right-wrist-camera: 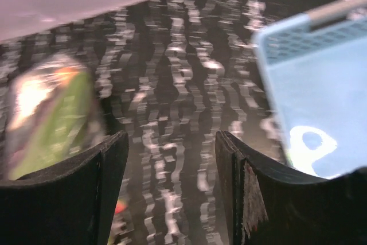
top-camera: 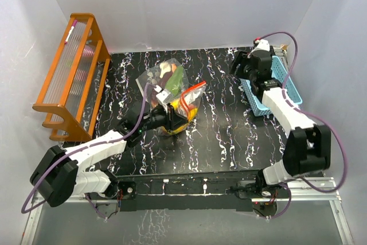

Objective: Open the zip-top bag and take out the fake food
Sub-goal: Adjust the bin at the center of the board, then open the zipper of the food storage bag at the center of the board.

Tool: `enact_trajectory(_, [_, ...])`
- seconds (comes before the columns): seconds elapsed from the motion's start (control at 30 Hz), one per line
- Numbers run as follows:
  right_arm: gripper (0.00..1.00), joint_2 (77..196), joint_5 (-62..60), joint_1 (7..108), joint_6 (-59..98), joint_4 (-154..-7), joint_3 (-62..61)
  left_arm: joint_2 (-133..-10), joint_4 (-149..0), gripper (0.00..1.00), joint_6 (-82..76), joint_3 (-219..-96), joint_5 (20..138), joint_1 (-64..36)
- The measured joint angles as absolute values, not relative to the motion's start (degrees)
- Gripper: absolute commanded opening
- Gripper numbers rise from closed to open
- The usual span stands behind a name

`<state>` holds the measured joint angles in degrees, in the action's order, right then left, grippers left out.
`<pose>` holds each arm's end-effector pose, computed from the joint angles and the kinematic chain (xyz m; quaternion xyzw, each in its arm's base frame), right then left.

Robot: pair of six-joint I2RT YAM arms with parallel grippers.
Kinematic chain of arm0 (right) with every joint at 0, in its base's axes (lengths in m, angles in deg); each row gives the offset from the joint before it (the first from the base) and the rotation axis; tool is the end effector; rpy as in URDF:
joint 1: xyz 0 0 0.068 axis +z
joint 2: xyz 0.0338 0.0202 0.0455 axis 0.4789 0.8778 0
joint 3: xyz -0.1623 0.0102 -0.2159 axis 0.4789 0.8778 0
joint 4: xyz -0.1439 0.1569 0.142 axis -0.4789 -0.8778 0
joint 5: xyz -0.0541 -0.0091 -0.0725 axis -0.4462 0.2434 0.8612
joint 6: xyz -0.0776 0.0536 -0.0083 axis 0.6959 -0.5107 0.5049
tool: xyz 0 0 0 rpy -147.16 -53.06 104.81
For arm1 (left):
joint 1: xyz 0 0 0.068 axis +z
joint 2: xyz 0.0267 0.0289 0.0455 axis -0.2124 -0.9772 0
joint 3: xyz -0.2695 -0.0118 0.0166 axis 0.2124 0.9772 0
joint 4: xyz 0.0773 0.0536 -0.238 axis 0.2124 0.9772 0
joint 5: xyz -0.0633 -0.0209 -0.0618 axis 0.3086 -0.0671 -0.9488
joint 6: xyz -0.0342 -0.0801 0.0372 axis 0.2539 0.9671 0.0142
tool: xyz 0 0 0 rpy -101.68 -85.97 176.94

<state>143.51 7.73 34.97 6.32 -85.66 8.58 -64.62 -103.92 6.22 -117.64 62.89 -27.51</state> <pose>0.3942 0.0423 0.2706 0.1046 0.8471 0.1094 0.5094 0.2103 -0.2213 0.2521 0.2612 0.6846 -0.4683 0.4938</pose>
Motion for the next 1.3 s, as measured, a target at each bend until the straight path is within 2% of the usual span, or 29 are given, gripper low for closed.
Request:
enact_trajectory(0.17, [0.63,135.6,2.9,43.6,2.8,-82.4,12.3,-68.3,-102.5,0.0,4.2,-119.5,61.5,-31.1])
enact_trajectory(0.37, [0.62,135.7,1.2,55.4,0.3,-82.8,13.0,-69.1,-101.7,0.0,3.5,-119.5,61.9,-32.8])
enact_trajectory(0.63, [0.56,135.4,2.7,63.6,-2.5,-82.8,16.5,-68.9,-101.3,0.0,3.0,-119.5,63.2,-32.8])
enact_trajectory(0.73, [0.51,134.5,3.5,65.7,-3.2,-83.6,19.9,-68.9,-101.3,0.0,3.0,-119.6,63.7,-32.8])
enact_trajectory(0.9, [0.36,132.4,5.2,66.0,-4.2,-85.8,22.6,-69.0,-101.3,0.0,3.1,-119.5,64.4,-32.8])
enact_trajectory(1.07, [0.36,130.0,7.1,66.0,-4.4,-86.1,23.2,-69.0,-101.4,0.0,3.1,-119.6,65.4,-32.8])
enact_trajectory(1.2, [0.41,129.3,8.6,66.0,-4.5,-86.2,23.3,-69.0,-101.2,0.0,3.1,-119.6,66.3,-32.8])
enact_trajectory(1.3, [0.37,128.3,9.5,66.0,-4.5,-86.2,24.0,-69.0,-101.2,0.0,3.1,-119.6,66.7,-32.8])
